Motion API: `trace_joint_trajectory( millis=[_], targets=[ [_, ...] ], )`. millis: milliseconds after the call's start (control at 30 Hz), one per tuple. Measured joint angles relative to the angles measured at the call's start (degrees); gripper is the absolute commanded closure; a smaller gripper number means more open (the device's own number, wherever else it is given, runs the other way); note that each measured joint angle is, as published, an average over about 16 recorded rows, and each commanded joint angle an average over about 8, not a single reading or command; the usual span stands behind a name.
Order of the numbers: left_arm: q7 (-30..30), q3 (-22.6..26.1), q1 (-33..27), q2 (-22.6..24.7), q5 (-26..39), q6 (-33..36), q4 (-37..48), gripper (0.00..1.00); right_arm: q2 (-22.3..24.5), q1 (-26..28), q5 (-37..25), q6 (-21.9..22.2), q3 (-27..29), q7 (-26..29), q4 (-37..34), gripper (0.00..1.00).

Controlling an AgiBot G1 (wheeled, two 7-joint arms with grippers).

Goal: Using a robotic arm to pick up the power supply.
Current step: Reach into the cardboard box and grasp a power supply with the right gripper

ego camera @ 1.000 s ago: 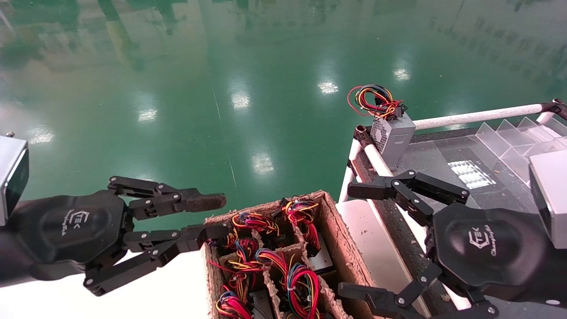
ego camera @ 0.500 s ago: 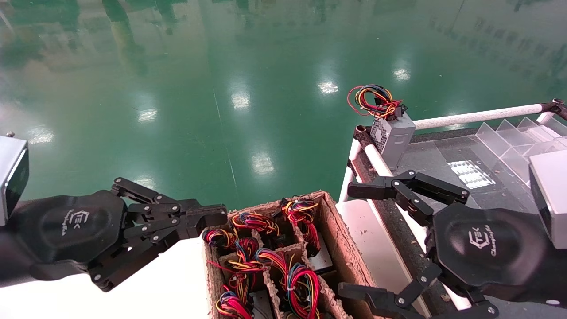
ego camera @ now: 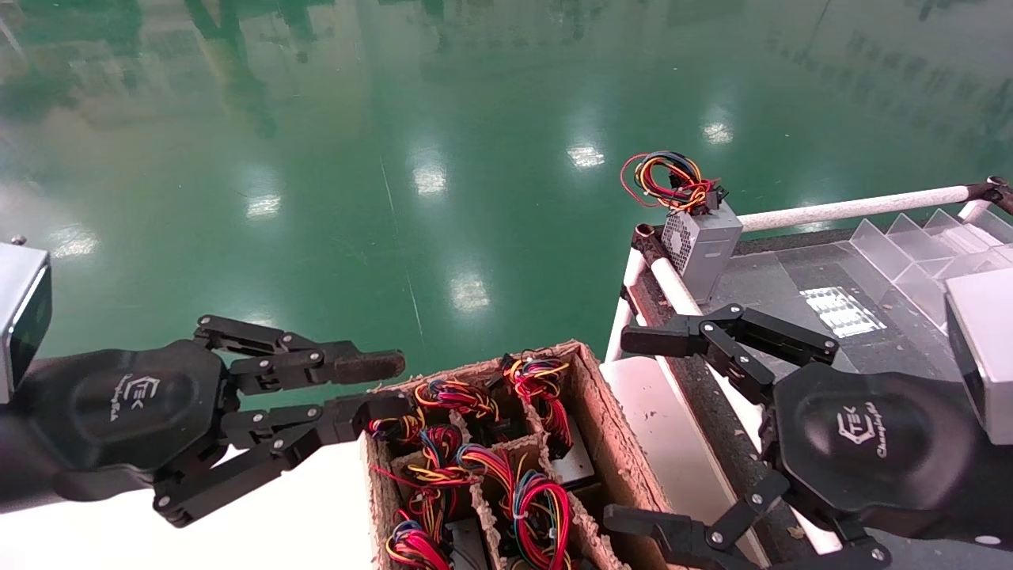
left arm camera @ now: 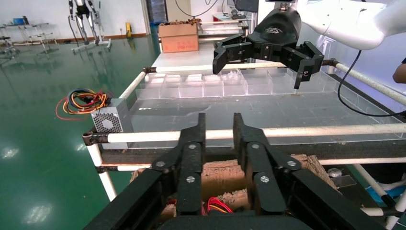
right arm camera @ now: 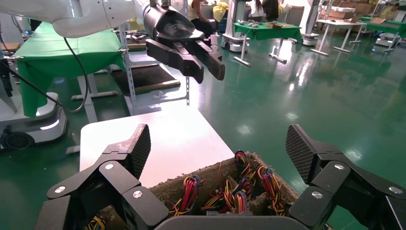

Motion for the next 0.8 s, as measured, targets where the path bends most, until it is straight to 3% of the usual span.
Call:
trace_joint_trajectory(
  millis=[433, 767, 800],
  targets=[
    [0.0, 0.0, 0.0, 0.0, 0.0, 0.0, 0.0, 0.0, -0.2, 0.3, -2.9, 2.2, -0.8, 0.3, -1.3, 0.0],
    [0.0, 0.0, 0.0, 0.0, 0.0, 0.0, 0.0, 0.0, -5.4, 6.4, -15.5, 9.0, -6.4, 3.3, -7.8, 0.0],
    [0.0, 0.0, 0.0, 0.0, 0.0, 0.0, 0.0, 0.0, -6.5, 7.5, -17.1, 9.6, -7.2, 3.6, -9.1, 0.07]
  ],
)
